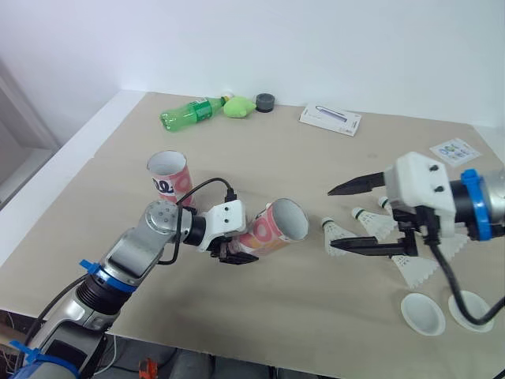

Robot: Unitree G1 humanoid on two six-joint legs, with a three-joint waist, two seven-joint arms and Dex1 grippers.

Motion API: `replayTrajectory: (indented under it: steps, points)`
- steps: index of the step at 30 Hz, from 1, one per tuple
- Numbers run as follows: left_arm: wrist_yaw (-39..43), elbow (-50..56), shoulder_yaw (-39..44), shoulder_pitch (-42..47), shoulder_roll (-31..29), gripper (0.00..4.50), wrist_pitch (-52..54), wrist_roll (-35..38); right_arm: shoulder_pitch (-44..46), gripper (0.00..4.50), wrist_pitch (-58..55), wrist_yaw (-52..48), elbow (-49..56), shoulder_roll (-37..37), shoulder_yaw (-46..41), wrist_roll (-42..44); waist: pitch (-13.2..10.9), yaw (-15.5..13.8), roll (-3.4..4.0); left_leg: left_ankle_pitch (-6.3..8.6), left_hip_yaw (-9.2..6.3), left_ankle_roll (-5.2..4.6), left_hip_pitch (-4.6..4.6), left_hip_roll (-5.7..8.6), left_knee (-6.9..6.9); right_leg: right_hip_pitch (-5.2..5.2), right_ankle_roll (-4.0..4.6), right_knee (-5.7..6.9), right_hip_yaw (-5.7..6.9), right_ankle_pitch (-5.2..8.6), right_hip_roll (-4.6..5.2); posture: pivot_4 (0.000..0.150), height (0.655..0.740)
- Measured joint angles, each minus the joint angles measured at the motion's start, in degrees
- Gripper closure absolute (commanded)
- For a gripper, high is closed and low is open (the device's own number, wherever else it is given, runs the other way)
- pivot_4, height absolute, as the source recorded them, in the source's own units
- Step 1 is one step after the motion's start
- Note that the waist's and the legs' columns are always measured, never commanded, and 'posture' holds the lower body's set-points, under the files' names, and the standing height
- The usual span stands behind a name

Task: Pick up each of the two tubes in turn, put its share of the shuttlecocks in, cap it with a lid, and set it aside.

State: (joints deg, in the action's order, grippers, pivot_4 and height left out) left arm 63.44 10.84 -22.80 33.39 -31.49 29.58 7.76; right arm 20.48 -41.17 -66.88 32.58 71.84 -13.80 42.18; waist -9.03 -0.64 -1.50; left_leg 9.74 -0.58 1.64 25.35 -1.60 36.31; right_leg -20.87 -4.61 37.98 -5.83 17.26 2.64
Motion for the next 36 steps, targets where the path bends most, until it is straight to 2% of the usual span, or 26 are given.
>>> replayTrajectory:
  steps: [6,11,19,36]
  points:
    - [-0.2,-0.2,0.1,-0.2,-0.2,1.19,-0.5,-0.2,-18.6,0.08,-7.2,5.8,5.0,-7.8,-10.1,3.3,0.0,0.0,0.04,-0.02,-0.16,-0.02,0.03,0.02,0.02,0.03,-0.16,0.07,0.03,-0.09,-0.24,0.15,0.7294]
    - [-0.5,-0.2,0.1,-0.2,-0.2,1.19,-0.6,-0.4,-26.3,0.08,-7.2,14.1,6.1,-13.3,-8.1,-2.1,0.0,0.1,0.04,-0.11,-0.12,-0.01,0.02,-0.01,0.03,-0.01,-0.26,0.06,-0.03,0.1,-0.29,0.15,0.7294]
    - [-0.5,-0.2,0.1,-0.2,-0.2,1.19,-0.5,-0.5,-26.9,0.08,-6.1,20.7,2.9,-19.1,-1.4,-6.9,0.0,0.2,0.03,-0.19,-0.1,-0.04,0.01,-0.03,0.02,-0.04,-0.25,0.06,-0.06,0.06,-0.3,0.15,0.7294]
    - [-0.6,0.0,0.1,-0.1,-0.4,1.19,-0.4,-0.5,-11.8,0.08,-5.7,27.3,-11.2,-25.4,10.1,-15.3,0.0,0.2,0.02,-0.19,-0.11,-0.04,0.04,-0.02,-0.02,-0.08,-0.1,0.06,-0.07,-0.02,-0.33,0.15,0.7294]
